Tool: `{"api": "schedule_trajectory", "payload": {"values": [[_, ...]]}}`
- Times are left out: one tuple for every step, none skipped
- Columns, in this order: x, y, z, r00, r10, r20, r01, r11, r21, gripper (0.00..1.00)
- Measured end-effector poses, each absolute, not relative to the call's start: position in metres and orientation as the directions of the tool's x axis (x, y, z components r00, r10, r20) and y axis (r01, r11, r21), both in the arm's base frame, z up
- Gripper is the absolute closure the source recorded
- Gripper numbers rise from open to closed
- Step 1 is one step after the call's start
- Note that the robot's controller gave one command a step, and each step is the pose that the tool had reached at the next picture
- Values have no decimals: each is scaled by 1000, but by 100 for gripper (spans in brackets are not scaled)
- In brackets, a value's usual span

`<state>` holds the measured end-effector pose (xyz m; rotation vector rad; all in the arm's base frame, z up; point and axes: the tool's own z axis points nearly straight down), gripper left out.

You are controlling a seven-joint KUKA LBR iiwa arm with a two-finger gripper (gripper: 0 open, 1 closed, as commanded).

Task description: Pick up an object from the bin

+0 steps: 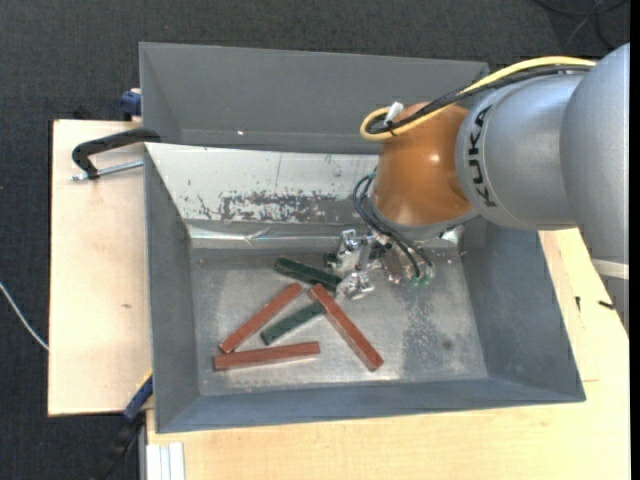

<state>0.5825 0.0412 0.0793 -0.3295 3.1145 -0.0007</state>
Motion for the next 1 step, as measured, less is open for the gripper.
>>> {"api": "schedule_trajectory", "payload": {"values": [[575,34,219,-965,-262,-7,-262,965,0,100]]}}
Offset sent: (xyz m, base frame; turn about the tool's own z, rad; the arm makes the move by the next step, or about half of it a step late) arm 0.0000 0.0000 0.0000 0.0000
